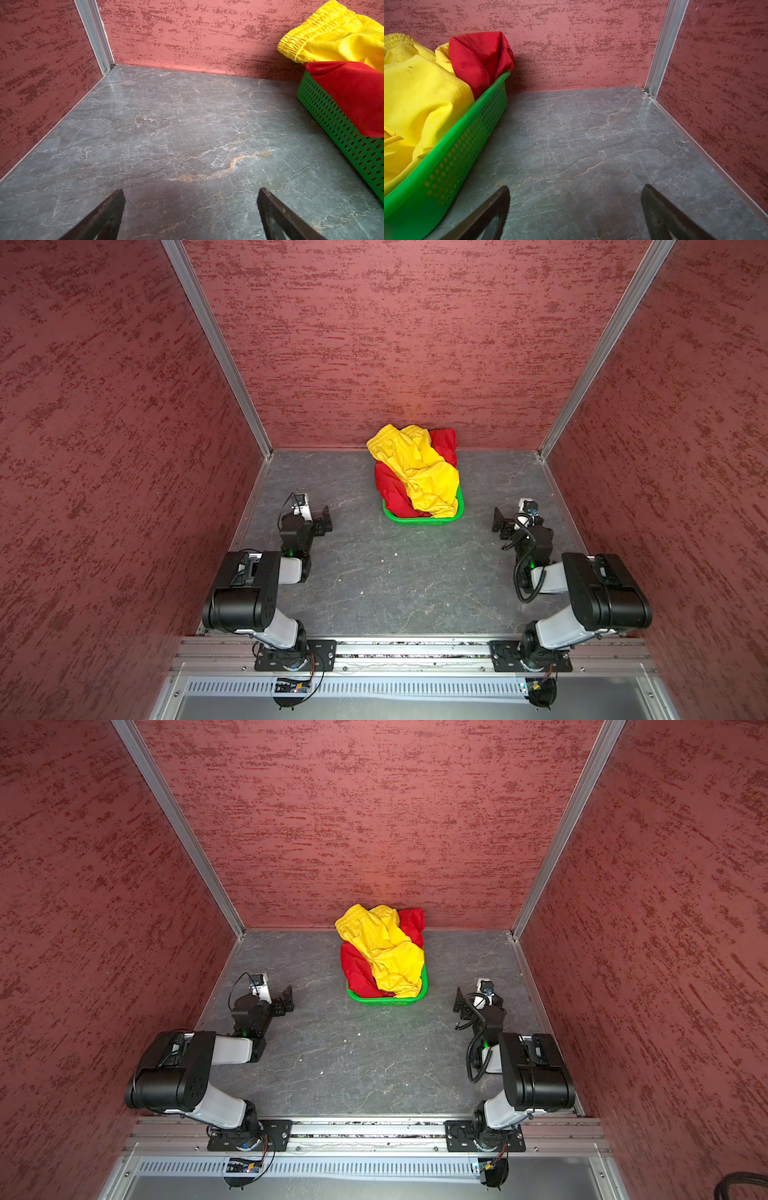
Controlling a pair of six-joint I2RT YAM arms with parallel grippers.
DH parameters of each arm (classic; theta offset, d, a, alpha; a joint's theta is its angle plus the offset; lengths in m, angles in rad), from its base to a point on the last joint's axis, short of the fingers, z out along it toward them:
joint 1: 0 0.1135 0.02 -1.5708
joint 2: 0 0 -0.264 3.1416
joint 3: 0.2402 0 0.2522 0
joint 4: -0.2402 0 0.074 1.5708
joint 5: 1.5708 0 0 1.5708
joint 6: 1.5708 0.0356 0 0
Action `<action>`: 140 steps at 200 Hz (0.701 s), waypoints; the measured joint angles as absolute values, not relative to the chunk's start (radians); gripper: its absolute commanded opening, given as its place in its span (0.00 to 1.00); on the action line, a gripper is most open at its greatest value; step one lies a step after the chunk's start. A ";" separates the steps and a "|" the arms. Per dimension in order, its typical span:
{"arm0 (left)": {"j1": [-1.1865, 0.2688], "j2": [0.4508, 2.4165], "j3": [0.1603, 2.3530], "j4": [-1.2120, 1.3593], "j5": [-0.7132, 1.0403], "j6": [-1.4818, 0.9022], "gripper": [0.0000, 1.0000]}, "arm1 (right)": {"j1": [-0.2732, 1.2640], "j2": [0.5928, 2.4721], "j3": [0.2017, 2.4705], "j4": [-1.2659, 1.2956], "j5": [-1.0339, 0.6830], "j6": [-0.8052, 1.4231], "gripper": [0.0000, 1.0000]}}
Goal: Fold and stack the shorts
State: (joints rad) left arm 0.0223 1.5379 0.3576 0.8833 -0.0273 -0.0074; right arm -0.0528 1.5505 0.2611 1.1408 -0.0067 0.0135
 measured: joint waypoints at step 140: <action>0.017 1.291 0.585 0.466 -0.030 -0.030 1.00 | -0.053 1.069 0.267 0.879 0.067 0.079 0.99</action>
